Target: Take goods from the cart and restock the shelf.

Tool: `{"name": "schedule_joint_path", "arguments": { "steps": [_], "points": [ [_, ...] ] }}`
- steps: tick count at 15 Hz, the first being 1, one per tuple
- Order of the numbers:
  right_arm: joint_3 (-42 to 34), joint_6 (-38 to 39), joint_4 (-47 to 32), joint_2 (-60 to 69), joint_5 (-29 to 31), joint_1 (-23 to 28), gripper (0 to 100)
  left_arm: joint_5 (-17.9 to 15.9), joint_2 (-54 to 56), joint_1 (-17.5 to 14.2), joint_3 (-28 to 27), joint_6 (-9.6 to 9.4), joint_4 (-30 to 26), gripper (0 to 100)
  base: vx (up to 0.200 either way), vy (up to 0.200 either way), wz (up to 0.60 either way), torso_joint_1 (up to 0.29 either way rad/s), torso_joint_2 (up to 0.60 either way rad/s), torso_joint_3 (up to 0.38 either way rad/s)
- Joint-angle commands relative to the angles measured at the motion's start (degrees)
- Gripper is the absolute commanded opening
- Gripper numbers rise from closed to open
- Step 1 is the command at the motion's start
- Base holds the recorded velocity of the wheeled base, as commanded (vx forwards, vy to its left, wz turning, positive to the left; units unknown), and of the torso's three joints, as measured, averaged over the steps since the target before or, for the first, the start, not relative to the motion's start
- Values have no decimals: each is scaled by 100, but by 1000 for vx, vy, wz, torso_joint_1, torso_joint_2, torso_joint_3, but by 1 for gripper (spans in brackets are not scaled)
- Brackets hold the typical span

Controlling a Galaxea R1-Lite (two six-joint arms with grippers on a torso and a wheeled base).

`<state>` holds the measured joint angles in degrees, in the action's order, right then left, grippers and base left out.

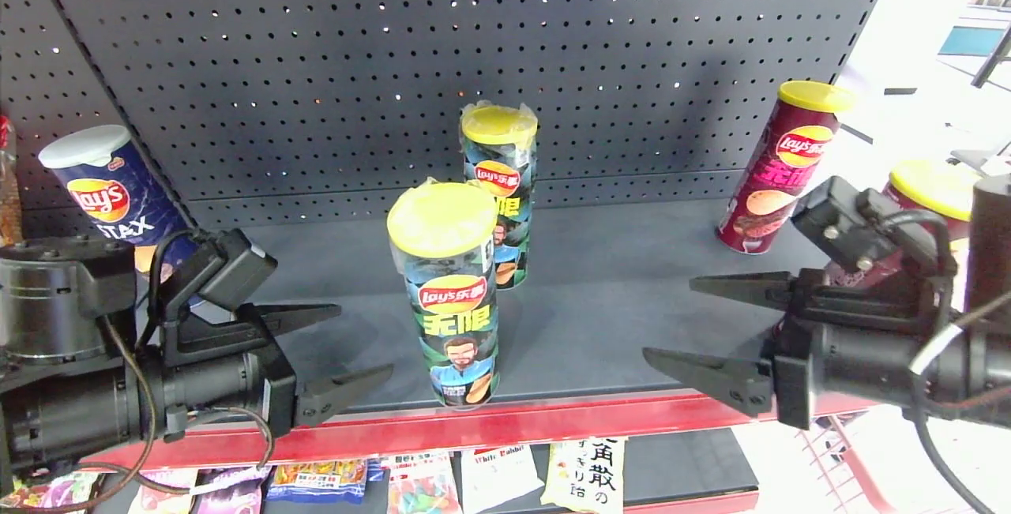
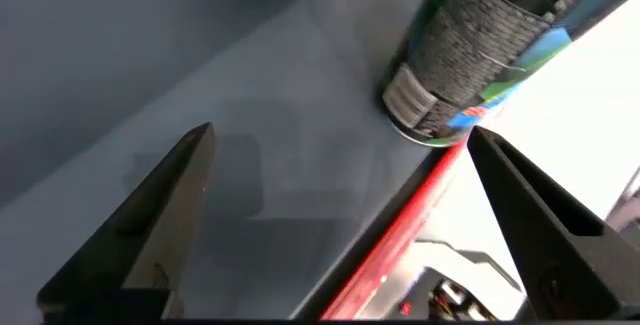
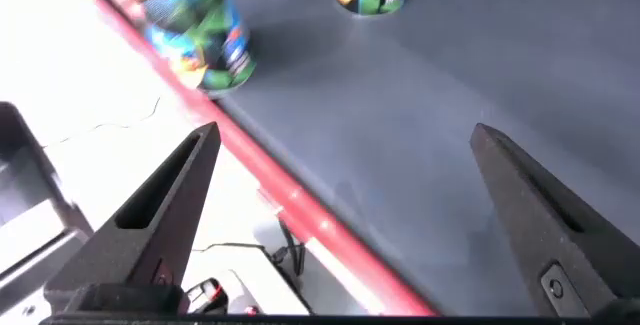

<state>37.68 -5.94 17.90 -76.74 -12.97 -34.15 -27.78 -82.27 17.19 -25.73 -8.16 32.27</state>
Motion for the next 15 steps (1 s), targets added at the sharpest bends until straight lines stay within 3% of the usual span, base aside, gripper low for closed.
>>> {"name": "schedule_joint_path", "arguments": {
  "steps": [1, 15],
  "points": [
    [-349, 14, 3, 687, -4, 22, 100, 10, -201, 57, -46, -11, 34, 100, 0, 0, 0, 0, 0, 0],
    [-358, 145, 3, 898, 5, 92, 100, 10, -720, 188, -415, -151, 43, 100, 0, 0, 0, 0, 0, 0]
  ]
}}
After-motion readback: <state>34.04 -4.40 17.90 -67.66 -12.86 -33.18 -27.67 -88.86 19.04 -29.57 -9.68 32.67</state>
